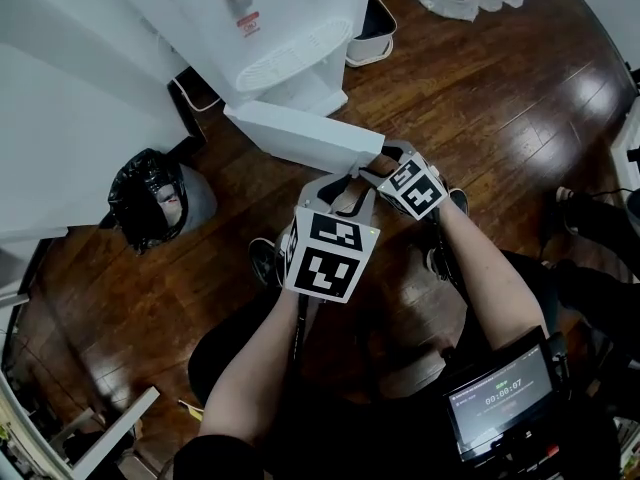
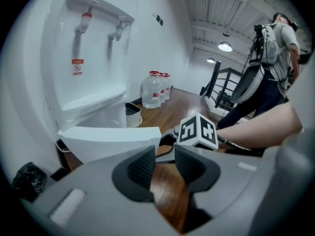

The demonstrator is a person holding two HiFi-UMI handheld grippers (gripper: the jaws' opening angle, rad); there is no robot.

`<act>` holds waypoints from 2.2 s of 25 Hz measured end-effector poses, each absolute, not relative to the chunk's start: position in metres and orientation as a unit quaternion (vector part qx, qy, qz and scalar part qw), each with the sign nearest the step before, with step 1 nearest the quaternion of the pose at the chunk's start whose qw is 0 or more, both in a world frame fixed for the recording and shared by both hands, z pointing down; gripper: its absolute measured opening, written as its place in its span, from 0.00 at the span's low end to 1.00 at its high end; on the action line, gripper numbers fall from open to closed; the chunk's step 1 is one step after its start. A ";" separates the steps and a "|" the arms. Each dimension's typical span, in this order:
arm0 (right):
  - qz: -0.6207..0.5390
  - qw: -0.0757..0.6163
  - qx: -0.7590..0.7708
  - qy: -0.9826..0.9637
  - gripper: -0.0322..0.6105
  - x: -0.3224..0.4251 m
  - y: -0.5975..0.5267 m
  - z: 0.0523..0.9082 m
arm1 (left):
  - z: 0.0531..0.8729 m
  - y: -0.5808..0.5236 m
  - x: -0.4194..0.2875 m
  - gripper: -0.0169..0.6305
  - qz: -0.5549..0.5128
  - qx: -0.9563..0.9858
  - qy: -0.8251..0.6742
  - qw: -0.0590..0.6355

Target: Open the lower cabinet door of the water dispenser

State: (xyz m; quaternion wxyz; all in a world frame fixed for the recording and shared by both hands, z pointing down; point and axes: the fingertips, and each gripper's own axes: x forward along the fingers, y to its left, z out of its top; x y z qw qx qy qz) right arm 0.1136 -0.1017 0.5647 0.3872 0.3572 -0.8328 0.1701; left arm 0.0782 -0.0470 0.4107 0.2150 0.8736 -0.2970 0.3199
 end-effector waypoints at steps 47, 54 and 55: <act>0.108 0.403 0.297 -0.859 0.22 0.020 -0.007 0.524 | 0.351 -0.067 -0.102 0.25 0.188 0.822 -0.473 0.256; 0.111 0.392 0.271 -0.872 0.21 -0.025 0.012 0.522 | 0.347 -0.066 -0.123 0.25 0.174 0.818 -0.483 0.258; 0.112 0.388 0.268 -0.875 0.21 -0.033 0.014 0.519 | 0.347 -0.067 -0.125 0.25 0.172 0.818 -0.485 0.258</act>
